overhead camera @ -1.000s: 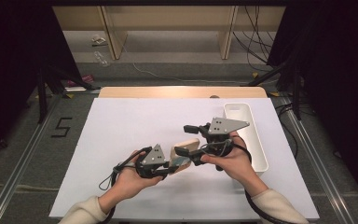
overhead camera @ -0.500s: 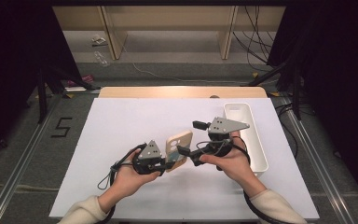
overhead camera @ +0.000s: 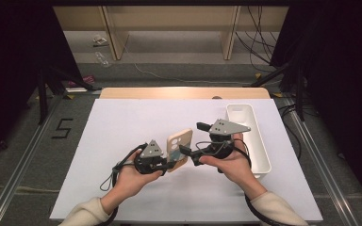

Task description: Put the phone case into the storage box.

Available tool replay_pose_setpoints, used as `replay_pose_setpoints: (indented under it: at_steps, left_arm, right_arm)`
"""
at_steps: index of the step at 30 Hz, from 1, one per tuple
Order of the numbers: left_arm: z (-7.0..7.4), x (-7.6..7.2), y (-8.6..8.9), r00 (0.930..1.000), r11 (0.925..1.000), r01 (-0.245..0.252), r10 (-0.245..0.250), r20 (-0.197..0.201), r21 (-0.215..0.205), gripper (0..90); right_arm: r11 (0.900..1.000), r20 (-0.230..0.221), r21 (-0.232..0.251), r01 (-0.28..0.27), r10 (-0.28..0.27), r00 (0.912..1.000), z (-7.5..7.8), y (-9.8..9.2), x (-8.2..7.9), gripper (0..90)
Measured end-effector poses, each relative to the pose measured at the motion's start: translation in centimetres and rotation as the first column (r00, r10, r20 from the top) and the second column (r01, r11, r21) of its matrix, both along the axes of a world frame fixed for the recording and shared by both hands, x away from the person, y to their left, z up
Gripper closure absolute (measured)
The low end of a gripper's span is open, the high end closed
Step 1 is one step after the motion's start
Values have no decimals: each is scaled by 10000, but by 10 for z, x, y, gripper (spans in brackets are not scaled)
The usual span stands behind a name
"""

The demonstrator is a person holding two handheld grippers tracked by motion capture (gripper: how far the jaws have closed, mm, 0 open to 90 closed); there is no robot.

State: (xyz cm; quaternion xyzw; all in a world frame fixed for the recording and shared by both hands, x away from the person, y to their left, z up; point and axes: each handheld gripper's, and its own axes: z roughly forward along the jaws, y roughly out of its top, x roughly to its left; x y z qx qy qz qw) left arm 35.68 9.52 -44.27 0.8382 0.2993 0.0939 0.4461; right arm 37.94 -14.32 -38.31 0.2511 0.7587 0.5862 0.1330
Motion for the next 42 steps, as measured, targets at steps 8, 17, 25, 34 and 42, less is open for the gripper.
replay_pose_setpoints:
  at_steps: [8, 17, 25, 34, 42]
  left_arm:
    - [0, 4, -11, 9999, 9999, -147, 147, -31, -65, 791]
    - [1, 6, -19, 9997, 9996, -247, 247, 27, -102, 791]
    - [0, 5, -28, 9998, 9998, -220, 220, 25, 10, 791]
    - [0, 5, -34, 9995, 9995, -304, 304, 55, 11, 791]
    - [0, 4, -37, 9995, 9996, -286, 286, 107, 4, 791]
  right_arm:
    - [9986, -30, -29, 521, -521, 9986, -3, -1, 1, 1]
    - [9955, -71, -13, 951, -951, 9954, -5, -2, 3, 1]
    - [9937, -165, 12, 1123, -1123, 9935, -7, 0, 2, 1]
    - [9911, -121, -44, 1330, -1330, 9910, -9, 5, 0, 1]
    - [9890, -70, -56, 1478, -1479, 9890, -10, 6, -1, 1]
